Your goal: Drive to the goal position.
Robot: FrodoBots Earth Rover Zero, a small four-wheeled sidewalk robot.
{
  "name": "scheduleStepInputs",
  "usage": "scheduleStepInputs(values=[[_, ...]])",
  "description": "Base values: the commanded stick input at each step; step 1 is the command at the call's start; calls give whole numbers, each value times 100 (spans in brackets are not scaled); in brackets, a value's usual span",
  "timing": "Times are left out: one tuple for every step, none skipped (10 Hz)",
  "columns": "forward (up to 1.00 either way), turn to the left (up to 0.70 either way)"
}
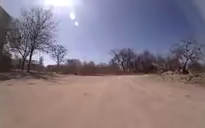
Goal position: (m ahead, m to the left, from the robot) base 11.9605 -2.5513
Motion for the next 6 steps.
scheduleStepInputs(values=[[100,0],[100,0],[100,0],[100,0],[100,0],[100,0]])
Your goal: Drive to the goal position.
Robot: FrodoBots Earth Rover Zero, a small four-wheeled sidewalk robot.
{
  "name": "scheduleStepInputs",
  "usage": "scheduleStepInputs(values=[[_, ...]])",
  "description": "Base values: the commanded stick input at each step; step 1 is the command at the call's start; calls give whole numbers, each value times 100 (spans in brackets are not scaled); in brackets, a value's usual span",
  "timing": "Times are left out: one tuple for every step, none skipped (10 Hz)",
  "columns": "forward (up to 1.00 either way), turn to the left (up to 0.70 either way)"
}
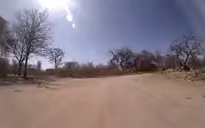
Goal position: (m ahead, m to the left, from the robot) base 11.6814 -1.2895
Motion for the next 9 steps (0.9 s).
scheduleStepInputs(values=[[100,0],[100,0],[100,0],[100,0],[100,0],[100,0],[100,0],[100,0],[100,0]])
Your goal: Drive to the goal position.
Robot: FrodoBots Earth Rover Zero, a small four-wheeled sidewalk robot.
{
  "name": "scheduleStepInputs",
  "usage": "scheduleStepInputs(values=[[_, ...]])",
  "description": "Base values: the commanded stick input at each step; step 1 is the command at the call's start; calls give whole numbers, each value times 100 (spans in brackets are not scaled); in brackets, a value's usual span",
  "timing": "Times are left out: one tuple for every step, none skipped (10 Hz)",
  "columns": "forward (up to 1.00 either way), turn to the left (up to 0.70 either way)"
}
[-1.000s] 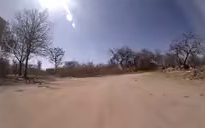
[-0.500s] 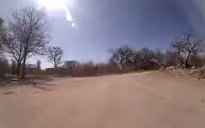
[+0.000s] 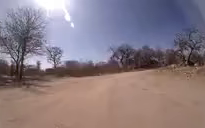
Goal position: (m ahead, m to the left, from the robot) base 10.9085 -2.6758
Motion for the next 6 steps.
scheduleStepInputs(values=[[100,0],[100,0],[100,0],[100,0],[100,-2],[100,-25]])
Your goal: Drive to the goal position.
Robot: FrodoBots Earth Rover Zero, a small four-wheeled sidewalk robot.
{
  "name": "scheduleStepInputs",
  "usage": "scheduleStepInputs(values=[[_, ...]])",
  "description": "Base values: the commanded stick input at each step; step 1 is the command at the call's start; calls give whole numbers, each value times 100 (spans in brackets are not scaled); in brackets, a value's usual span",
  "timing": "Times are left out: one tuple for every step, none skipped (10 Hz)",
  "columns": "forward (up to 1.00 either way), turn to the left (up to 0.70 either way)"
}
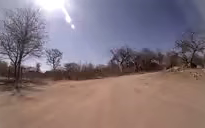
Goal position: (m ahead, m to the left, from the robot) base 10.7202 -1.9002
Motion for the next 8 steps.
scheduleStepInputs(values=[[100,-27],[100,-27],[100,-27],[100,-27],[100,-27],[100,-24],[100,-7],[100,0]])
